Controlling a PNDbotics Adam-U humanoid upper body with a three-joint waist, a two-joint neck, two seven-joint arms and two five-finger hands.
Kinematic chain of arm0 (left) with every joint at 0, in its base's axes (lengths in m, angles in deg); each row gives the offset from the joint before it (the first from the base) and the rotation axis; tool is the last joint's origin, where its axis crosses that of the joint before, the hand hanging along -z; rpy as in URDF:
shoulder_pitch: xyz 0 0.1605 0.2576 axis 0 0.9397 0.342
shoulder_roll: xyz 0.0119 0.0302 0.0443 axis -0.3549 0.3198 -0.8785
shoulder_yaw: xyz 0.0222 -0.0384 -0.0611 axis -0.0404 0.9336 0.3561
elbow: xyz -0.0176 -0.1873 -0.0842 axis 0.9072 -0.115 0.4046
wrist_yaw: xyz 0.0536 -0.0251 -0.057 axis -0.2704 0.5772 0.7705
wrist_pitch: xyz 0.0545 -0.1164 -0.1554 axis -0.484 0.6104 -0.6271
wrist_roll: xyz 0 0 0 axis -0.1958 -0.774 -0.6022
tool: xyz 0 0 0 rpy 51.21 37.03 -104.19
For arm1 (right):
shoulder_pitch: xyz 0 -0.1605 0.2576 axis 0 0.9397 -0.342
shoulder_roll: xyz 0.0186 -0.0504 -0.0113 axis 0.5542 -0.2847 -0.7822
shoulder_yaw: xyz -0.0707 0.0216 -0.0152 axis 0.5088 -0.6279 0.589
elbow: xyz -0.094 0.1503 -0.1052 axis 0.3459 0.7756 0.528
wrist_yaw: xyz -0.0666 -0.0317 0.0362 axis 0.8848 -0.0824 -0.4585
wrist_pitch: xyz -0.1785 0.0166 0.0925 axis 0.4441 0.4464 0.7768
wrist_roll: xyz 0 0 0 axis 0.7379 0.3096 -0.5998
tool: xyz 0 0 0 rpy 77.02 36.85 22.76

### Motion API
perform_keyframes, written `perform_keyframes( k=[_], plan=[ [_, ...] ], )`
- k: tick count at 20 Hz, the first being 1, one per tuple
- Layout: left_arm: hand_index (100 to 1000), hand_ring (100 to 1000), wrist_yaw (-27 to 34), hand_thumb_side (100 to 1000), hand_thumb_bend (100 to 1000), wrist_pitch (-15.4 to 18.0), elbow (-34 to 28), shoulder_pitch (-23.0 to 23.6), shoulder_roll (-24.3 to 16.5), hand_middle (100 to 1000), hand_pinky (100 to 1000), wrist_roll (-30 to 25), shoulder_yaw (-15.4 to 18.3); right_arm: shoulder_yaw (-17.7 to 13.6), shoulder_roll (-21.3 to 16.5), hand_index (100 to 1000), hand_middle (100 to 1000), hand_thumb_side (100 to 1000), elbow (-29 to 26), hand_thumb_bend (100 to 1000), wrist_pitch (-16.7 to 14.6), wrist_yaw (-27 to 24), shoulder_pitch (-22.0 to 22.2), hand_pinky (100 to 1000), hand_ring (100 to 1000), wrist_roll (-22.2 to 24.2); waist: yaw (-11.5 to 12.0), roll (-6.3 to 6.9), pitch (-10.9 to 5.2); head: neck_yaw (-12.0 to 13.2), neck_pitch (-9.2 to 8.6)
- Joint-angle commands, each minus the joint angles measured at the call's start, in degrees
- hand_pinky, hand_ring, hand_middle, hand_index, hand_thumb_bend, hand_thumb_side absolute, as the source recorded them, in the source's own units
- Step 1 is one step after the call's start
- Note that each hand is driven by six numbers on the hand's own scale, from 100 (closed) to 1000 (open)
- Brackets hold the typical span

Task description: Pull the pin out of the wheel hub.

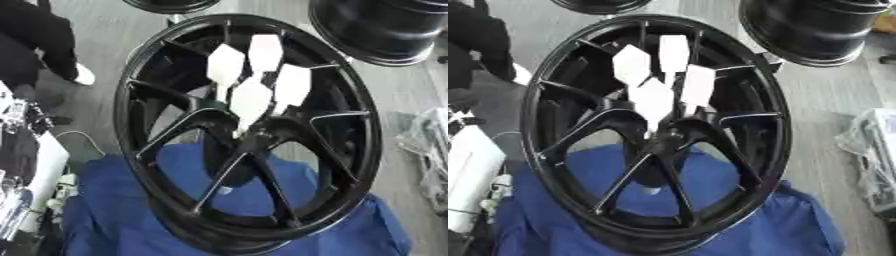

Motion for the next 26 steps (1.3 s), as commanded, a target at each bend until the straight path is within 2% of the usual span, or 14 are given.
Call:
perform_keyframes(
  k=[1,3,8,17,24,26],
  plan=[
    [736,805,-0.6,903,164,0.1,-1.3,-0.7,-1.9,700,627,-0.2,0.1,2.4,-3.3,817,753,686,-3.3,100,0.7,-0.7,-2.1,828,778,3.1,0.0,0.32,-0.76,-0.3,-0.64],
    [736,805,-0.6,904,164,0.1,-1.4,-0.7,-2.0,700,627,-0.2,0.1,3.3,-3.1,833,764,721,-4.3,100,1.2,-1.3,-2.9,829,787,5.2,0.0,0.28,-0.68,-0.3,-0.71],
    [735,806,-0.7,905,164,0.0,-1.5,-0.8,-2.2,700,628,-0.4,-0.2,5.3,-3.4,852,768,708,-6.6,100,3.9,-2.4,-4.2,827,798,10.3,0.1,0.13,-0.6,-0.1,-0.63],
    [734,806,-0.8,904,161,0.0,-1.6,-0.8,-2.3,700,628,-0.5,-0.3,4.7,-3.4,841,758,691,-8.8,100,9.2,-1.7,-5.2,822,795,19.5,0.2,0.12,-0.56,-0.1,-0.57],
    [734,806,-0.8,905,161,-0.2,-1.6,-0.9,-2.2,700,628,-0.7,-0.4,5.4,-2.2,838,761,721,-9.0,100,10.7,0.4,-6.7,825,800,26.6,0.3,0.11,-0.73,-0.2,-0.68],
    [734,806,-0.8,905,161,-0.2,-1.6,-1.0,-2.2,700,629,-0.8,-0.5,5.6,-2.2,828,763,699,-8.9,100,10.9,1.3,-6.6,826,802,28.6,0.4,0.07,-0.75,-0.1,-0.66]
  ],
)
